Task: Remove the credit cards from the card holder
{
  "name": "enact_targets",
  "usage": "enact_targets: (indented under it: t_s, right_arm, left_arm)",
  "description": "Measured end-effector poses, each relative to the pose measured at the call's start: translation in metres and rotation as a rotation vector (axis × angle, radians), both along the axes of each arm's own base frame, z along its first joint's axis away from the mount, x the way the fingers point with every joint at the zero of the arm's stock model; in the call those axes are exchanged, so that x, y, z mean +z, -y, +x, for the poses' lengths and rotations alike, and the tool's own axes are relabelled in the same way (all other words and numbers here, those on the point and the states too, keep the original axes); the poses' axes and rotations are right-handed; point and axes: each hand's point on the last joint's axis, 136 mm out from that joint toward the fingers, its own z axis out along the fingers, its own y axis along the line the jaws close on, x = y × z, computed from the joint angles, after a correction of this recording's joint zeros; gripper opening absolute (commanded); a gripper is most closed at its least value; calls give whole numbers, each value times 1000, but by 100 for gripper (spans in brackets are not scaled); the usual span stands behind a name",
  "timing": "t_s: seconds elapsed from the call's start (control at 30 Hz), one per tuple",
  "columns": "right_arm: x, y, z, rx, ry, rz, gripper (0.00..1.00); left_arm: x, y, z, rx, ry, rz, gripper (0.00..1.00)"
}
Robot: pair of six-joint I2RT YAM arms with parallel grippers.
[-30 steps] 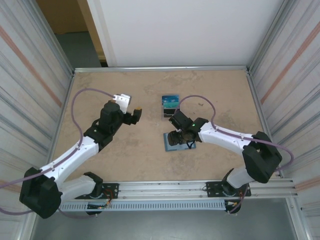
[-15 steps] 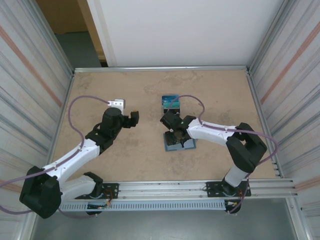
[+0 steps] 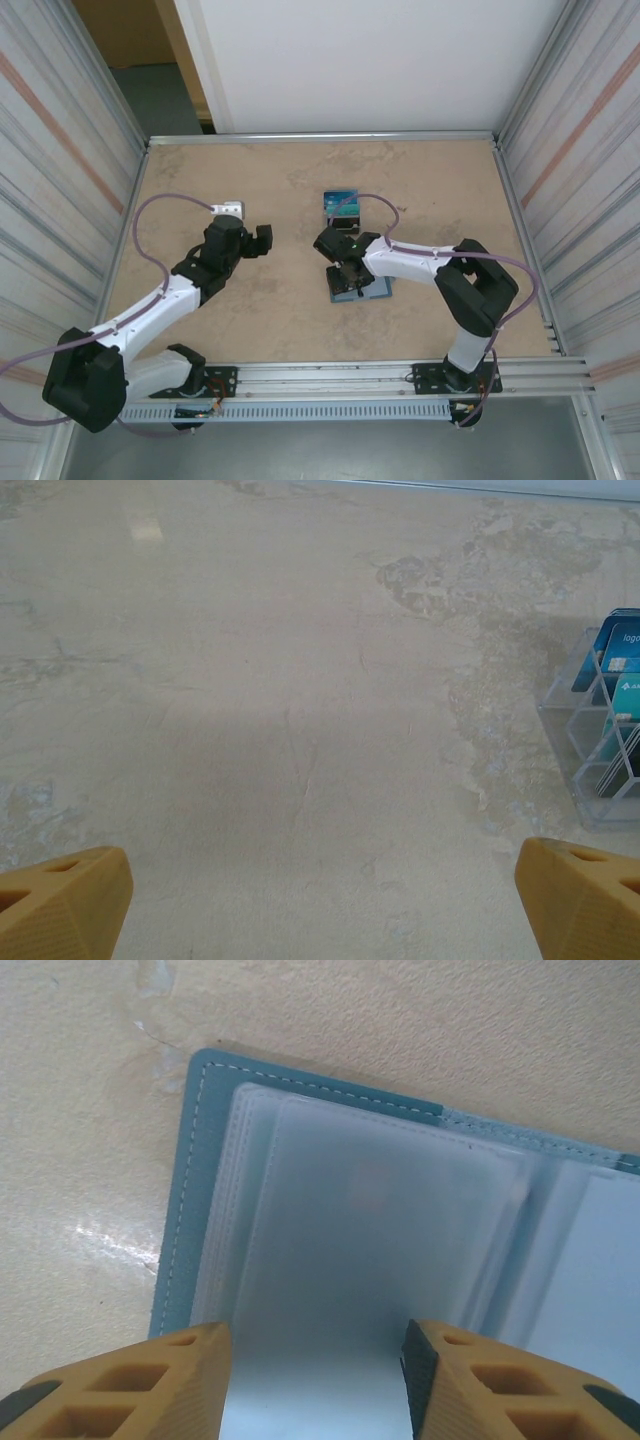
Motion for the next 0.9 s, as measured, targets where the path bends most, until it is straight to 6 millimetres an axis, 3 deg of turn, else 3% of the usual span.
enact_targets:
  t_s: [0.27,0.47,0.9]
  right_arm:
    - [-2,-4,0,-6,-13,26,50]
    - [-4,-3,2,-30,-38,64,39]
    - [-4,10,4,-88,-58,205,18]
  left_arm:
    - [-6,2,-1,-8,-26,4,99]
    - [-3,4,-1,-21,-24,-1,99]
    - [39,22,3,-96,55,8,99]
